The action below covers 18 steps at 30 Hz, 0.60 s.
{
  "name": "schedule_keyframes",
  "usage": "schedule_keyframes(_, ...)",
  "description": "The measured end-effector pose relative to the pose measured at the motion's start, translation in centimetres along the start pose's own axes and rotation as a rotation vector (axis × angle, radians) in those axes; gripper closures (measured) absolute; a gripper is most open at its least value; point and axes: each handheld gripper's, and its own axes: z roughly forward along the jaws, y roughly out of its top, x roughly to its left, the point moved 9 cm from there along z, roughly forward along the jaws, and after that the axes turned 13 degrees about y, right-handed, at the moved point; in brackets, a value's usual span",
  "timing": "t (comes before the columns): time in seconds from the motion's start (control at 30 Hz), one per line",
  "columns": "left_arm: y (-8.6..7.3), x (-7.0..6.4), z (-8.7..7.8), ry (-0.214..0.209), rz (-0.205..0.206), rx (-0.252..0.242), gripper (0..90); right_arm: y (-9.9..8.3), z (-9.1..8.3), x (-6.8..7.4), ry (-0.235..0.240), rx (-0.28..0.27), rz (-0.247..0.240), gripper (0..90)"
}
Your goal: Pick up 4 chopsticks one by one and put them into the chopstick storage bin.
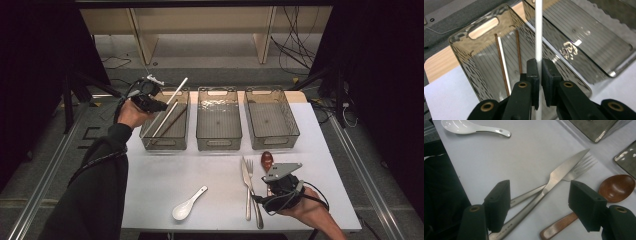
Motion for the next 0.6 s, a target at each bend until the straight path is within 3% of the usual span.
schedule_keyframes(0.33,1.0,0.9,1.5,0.012,-0.042,-0.015,84.2,-0.1,-0.1,-0.2,-0.001,-0.002,0.000,35.1)
schedule_keyframes(0.6,0.6,1.1,2.5,0.027,-0.053,-0.018,84.2,-0.1,-0.1,-0.2,0.000,-0.001,-0.001,35.1)
